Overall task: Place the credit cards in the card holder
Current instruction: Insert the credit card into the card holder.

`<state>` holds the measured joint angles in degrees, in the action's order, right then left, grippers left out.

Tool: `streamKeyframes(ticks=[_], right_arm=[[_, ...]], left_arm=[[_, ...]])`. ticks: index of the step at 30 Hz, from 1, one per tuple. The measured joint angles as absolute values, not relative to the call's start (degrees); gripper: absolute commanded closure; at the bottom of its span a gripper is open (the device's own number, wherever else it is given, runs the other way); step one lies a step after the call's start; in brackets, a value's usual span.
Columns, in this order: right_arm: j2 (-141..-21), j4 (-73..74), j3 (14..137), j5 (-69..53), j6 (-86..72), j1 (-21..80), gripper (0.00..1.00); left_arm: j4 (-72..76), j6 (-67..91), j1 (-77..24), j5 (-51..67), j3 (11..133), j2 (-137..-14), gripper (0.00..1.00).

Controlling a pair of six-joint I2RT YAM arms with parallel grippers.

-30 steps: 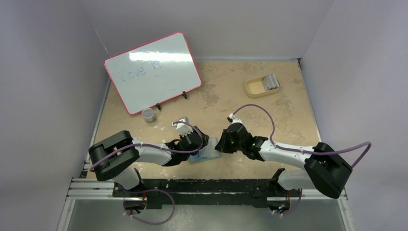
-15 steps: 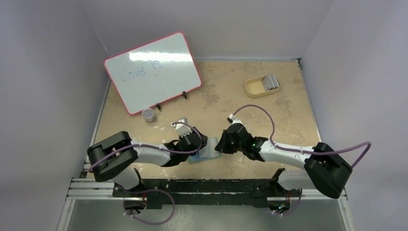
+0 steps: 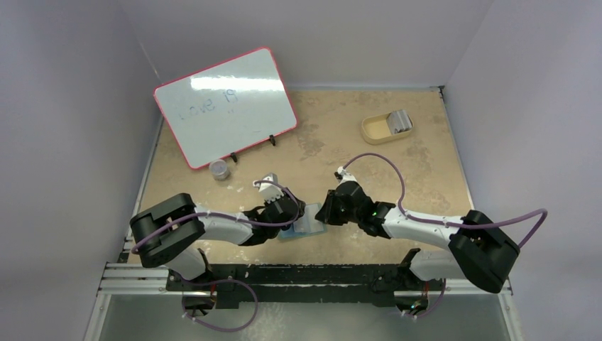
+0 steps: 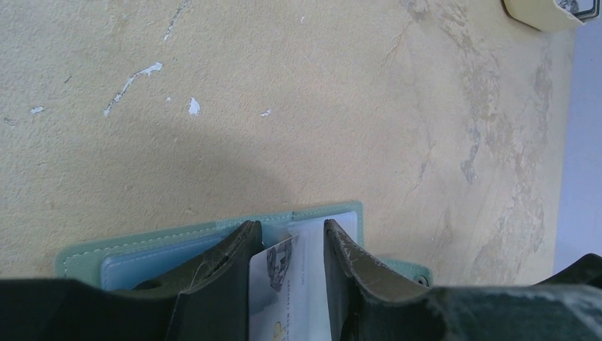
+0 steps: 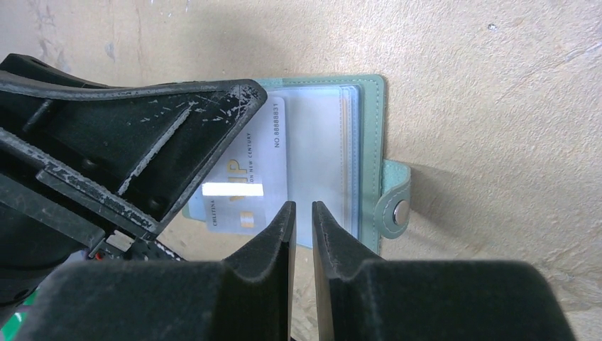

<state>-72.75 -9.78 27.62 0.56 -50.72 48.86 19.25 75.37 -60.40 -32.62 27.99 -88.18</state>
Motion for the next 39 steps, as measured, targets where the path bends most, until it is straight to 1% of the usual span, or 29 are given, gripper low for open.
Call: streamKeyframes(ticks=[2, 6, 12, 17, 22, 26, 29, 32, 35, 39], right_arm=[[-72.75, -9.89, 27.62, 0.56, -50.70, 48.86, 0.84], [-72.75, -11.18, 27.62, 0.49, -50.72, 48.86, 0.84], [-72.75, -12.19, 27.53, 0.58, -51.48, 49.54, 0.63], [-72.88, -12.88, 27.51, 1.83, -53.19, 52.88, 0.46], [-75.48, -12.84, 28.01, 4.29, -54.96, 56.71, 0.38], [-78.26, -12.53, 30.28, 6.85, -56.29, 59.42, 0.36], [-79.59, -12.40, 31.53, 8.23, -57.19, 61.01, 0.30], [-80.58, -12.36, 32.27, 9.54, -58.11, 62.30, 0.29], [-81.65, -11.90, 33.36, 10.96, -58.74, 63.31, 0.30], [-83.31, -10.13, 35.35, 13.06, -59.48, 64.18, 0.36]], left_arm=[[19.44, 75.40, -60.40, -33.01, 28.01, -88.64, 0.66], [20.36, 75.50, -60.45, -33.71, 28.58, -90.13, 0.67], [22.06, 76.79, -60.45, -34.13, 28.73, -91.00, 0.66], [23.92, 78.22, -60.42, -34.13, 27.70, -90.85, 0.65], [25.19, 79.09, -60.40, -34.09, 27.09, -90.85, 0.64], [25.89, 79.72, -60.40, -34.04, 26.74, -90.85, 0.64], [26.17, 80.01, -60.40, -33.89, 26.61, -90.85, 0.64], [26.44, 80.05, -60.40, -33.82, 26.48, -90.85, 0.64], [26.72, 80.40, -60.38, -33.74, 26.35, -90.87, 0.64], [26.74, 80.42, -60.34, -33.67, 26.35, -90.87, 0.64]])
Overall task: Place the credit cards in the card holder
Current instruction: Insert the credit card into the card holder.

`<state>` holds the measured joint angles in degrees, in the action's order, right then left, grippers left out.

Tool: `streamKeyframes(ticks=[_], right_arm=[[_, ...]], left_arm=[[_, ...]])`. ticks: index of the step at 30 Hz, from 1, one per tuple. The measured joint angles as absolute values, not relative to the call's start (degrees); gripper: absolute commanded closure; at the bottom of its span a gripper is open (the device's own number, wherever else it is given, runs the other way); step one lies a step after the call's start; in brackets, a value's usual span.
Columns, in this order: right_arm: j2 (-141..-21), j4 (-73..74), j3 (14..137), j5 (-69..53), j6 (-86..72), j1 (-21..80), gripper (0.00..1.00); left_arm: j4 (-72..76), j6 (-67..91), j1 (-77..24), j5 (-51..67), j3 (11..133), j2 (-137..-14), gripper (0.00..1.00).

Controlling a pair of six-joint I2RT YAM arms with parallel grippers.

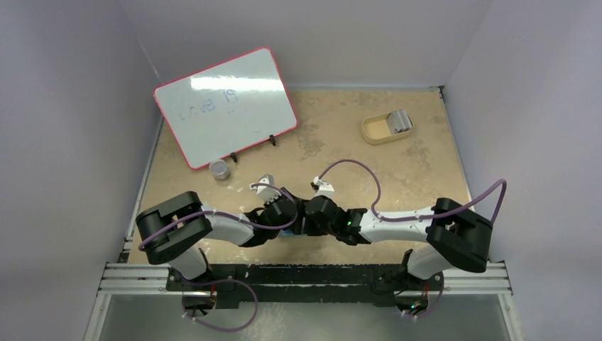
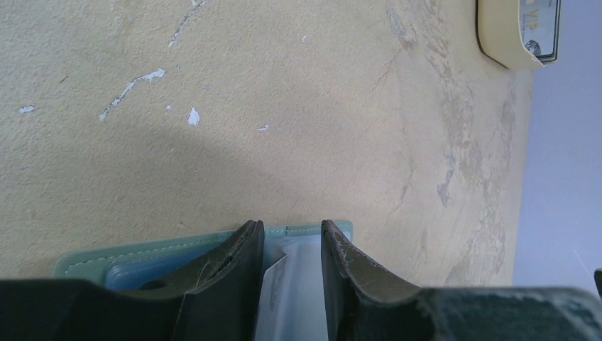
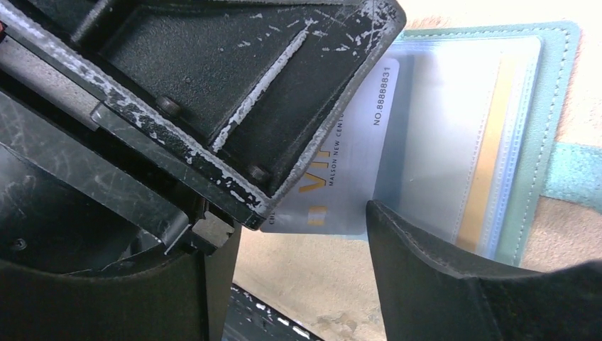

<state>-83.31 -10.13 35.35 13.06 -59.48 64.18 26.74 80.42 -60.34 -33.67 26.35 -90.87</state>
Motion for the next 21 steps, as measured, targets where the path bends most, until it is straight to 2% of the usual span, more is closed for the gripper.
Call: streamKeyframes(ticks=[11, 21], right_arm=[[-84.25, -5.32, 37.45, 15.86, -62.02, 65.28, 0.53], [-84.25, -1.61, 39.33, 16.80, -63.48, 65.63, 0.60]], left_arm=[[26.79, 80.51, -60.23, -33.41, 26.33, -90.87, 0.64], [25.30, 80.42, -60.01, -32.99, 26.33, -89.69, 0.64]])
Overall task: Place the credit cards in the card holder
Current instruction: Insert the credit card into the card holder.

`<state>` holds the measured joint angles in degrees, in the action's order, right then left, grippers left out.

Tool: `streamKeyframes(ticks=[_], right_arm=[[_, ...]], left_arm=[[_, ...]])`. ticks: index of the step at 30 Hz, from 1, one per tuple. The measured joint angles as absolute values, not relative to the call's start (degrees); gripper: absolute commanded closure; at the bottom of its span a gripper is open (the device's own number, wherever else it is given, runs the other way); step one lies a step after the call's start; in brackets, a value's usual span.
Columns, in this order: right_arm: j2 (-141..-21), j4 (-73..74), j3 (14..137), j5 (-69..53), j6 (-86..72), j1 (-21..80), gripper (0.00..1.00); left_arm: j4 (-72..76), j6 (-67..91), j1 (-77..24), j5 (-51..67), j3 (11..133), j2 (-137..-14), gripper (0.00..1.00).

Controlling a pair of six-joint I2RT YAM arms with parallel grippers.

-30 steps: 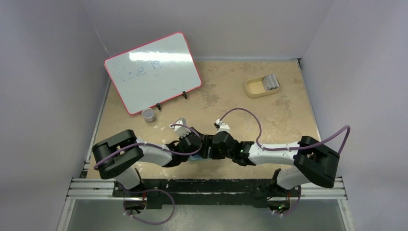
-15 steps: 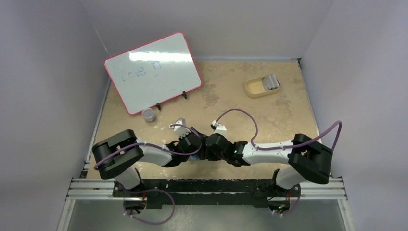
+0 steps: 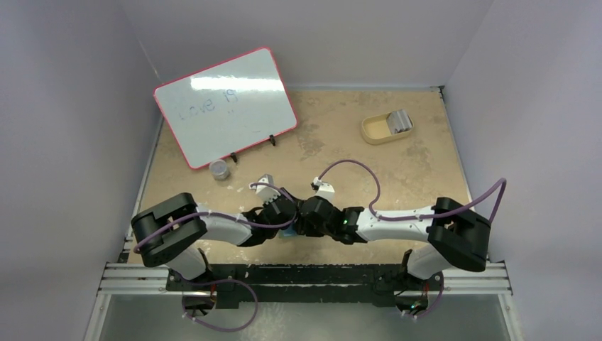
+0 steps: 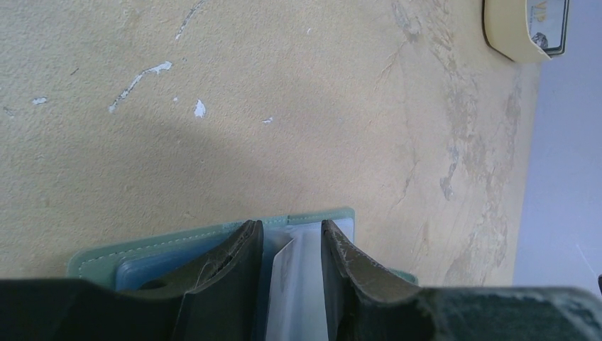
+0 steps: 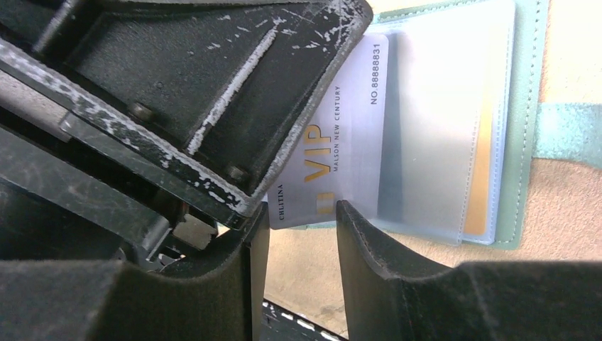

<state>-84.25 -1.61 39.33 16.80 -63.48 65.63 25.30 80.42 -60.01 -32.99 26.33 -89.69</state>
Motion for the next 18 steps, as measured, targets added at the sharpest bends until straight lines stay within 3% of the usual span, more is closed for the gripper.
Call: streamKeyframes(ticks=[18], right_arm=[[-85.03, -0.58, 40.03, 17.58, -63.94, 65.56, 0.63]], left_arm=[[16.60, 79.18, -59.70, -31.14, 24.80, -82.02, 0.67]])
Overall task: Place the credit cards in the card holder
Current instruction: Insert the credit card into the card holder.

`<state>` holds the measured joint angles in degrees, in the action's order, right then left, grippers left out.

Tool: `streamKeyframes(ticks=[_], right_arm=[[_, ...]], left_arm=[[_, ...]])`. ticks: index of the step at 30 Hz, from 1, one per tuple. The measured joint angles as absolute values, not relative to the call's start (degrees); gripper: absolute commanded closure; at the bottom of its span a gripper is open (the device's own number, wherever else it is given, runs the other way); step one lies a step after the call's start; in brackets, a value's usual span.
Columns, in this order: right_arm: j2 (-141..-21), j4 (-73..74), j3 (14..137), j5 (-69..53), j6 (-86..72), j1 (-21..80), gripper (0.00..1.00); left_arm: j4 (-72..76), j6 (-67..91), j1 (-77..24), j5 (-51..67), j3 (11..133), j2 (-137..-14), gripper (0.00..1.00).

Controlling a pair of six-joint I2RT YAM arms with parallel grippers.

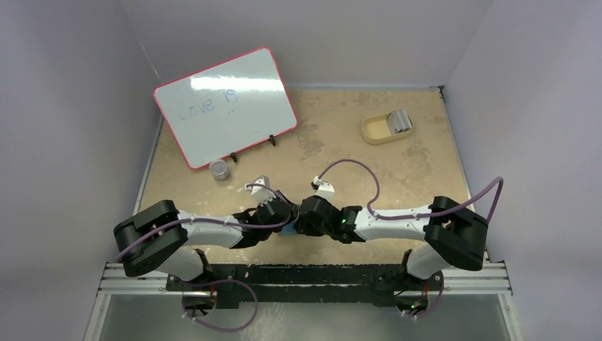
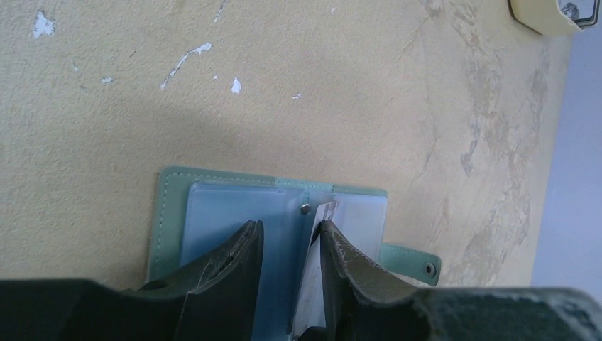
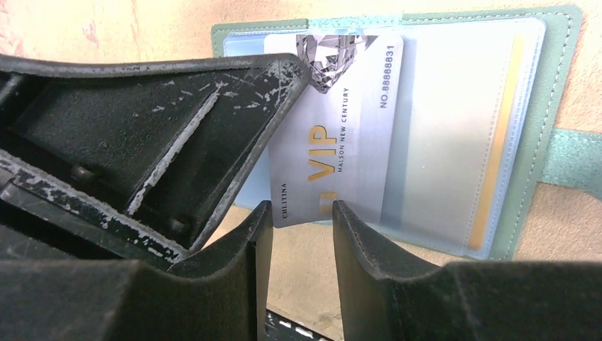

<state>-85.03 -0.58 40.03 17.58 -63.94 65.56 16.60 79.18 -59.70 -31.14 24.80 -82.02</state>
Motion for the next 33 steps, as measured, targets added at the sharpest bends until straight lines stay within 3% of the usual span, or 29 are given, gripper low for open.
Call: streamKeyframes(ticks=[16, 25, 33], right_arm=[[-86.78, 0.08, 40.51, 18.59, -63.96, 65.08, 0.62], [-86.19, 0.99, 40.51, 18.70, -64.03, 65.04, 0.59], [-77.25, 7.11, 37.28, 18.52, -60.62, 63.51, 0.56]], left_arm=[[16.80, 78.26, -59.68, -28.73, 21.61, -79.64, 0.88], [19.46, 78.26, -59.64, -27.88, 21.63, -81.43, 0.88], [20.03, 78.65, -59.64, -25.93, 21.63, -81.47, 0.79]])
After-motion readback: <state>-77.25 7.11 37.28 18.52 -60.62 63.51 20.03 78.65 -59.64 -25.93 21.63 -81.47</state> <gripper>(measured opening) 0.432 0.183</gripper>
